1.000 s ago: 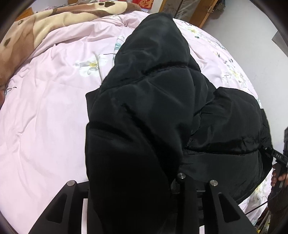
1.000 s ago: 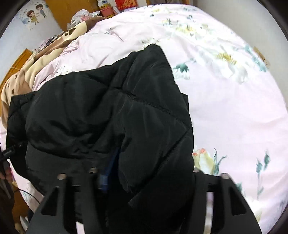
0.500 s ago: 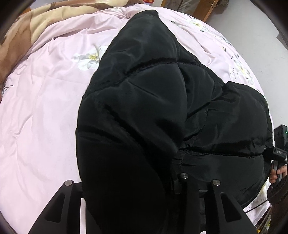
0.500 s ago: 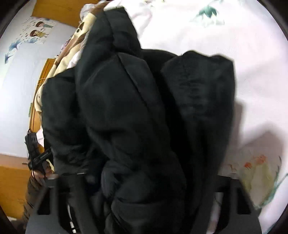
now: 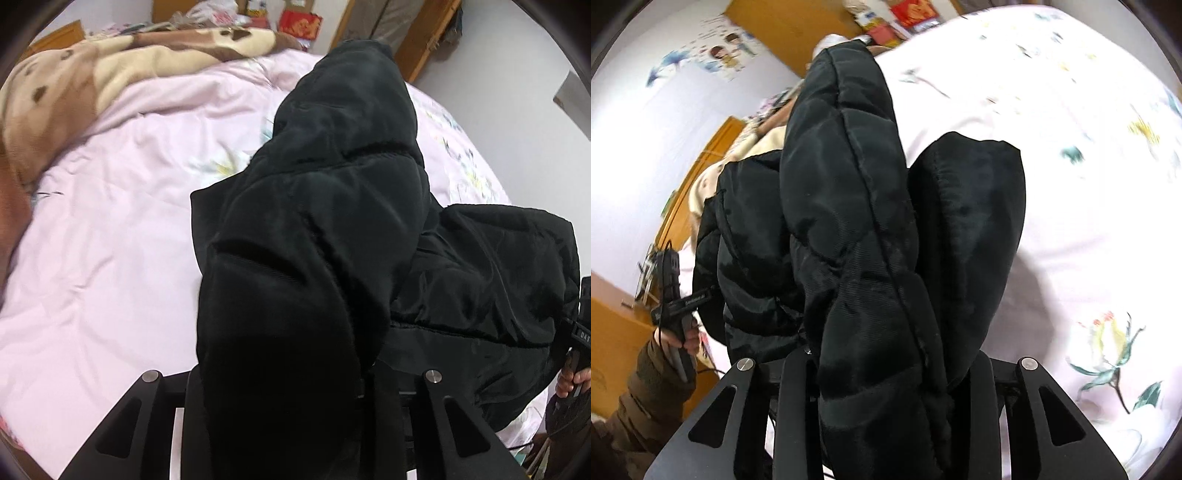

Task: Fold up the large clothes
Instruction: 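Fold the lifted jacket bundle over onto itself with both tools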

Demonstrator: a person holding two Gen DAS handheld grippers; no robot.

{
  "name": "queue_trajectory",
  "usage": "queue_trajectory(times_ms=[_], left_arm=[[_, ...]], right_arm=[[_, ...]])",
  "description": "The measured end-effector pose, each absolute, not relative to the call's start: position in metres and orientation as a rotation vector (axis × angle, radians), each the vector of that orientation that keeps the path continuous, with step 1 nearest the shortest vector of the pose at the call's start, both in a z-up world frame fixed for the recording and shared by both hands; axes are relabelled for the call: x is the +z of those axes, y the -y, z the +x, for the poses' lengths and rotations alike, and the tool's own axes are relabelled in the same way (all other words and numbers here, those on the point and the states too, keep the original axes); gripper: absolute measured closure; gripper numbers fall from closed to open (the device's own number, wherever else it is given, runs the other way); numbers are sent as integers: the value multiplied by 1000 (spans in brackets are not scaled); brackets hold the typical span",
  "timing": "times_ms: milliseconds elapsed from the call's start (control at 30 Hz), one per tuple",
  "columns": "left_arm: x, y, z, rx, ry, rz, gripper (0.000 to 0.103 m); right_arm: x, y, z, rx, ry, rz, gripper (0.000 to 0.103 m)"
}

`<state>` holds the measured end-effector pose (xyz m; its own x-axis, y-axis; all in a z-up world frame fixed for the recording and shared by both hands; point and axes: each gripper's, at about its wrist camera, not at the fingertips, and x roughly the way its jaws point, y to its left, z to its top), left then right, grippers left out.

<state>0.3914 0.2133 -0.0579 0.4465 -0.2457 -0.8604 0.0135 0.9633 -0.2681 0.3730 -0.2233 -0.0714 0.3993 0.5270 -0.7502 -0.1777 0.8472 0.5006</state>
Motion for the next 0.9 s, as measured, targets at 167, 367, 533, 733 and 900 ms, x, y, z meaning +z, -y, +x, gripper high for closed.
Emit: queue_trajectory(times_ms=[167,367,533,733,900], left_arm=[[-35,-258,369,-93,-1061,-245,71],[-51,-297,348,1,-1100,-264,71],[-90,-315,338,20,-1150,-318,68],[-96,-315,340,2,-1145,-315,53],[-93,-316,337,5,-1143,-333,43]], right_arm=[[-66,180,378,517,-1047,398,71],[-106,134,395,553,-1110,432,70],[-140,115,403,504,-1166,384,67],[-153,119,405,447,-1194,309,56],[-139,105,386,388,-1192,254,44]])
